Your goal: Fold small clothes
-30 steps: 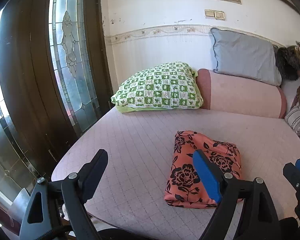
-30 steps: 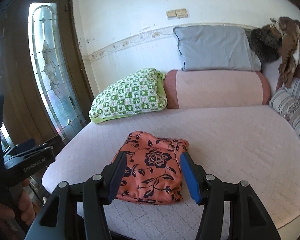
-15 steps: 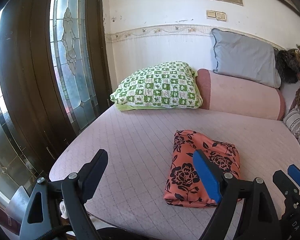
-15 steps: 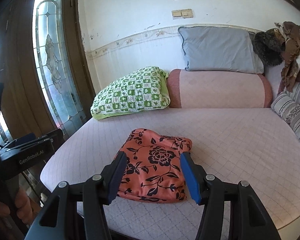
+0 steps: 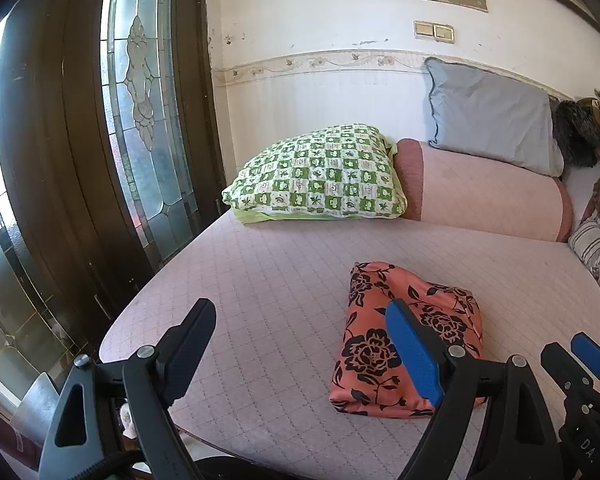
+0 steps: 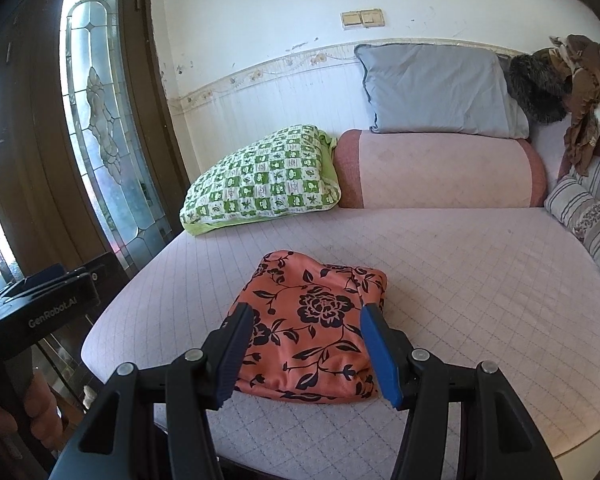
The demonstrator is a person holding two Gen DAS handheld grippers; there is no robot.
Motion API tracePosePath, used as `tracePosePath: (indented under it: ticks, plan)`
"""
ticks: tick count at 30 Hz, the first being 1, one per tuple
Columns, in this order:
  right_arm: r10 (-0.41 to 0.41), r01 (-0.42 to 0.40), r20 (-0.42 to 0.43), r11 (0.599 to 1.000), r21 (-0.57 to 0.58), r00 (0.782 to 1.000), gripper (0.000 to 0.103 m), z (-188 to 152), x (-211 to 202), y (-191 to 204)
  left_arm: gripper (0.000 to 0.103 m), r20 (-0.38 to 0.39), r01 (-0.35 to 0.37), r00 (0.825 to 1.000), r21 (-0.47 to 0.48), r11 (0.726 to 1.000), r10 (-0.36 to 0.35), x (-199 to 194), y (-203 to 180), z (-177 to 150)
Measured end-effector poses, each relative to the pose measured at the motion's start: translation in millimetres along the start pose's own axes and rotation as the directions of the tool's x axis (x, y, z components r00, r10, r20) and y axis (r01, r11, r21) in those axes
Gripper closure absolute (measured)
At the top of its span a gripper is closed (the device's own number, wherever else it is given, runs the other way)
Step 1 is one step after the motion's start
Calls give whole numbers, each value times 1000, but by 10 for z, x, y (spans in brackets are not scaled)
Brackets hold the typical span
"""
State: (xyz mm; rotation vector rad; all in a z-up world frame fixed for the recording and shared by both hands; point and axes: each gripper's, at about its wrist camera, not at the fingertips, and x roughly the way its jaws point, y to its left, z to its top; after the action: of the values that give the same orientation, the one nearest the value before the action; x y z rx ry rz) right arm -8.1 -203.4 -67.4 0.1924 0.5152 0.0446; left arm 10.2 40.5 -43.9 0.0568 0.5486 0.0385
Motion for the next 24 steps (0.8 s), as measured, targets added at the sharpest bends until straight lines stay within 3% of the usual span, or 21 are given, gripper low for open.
tracePosePath:
  ticks: [24]
  plan:
    - [-15, 16, -13, 999, 41, 1000, 43, -14, 110, -33, 16, -8, 35, 999, 17, 999, -35, 32, -40, -4]
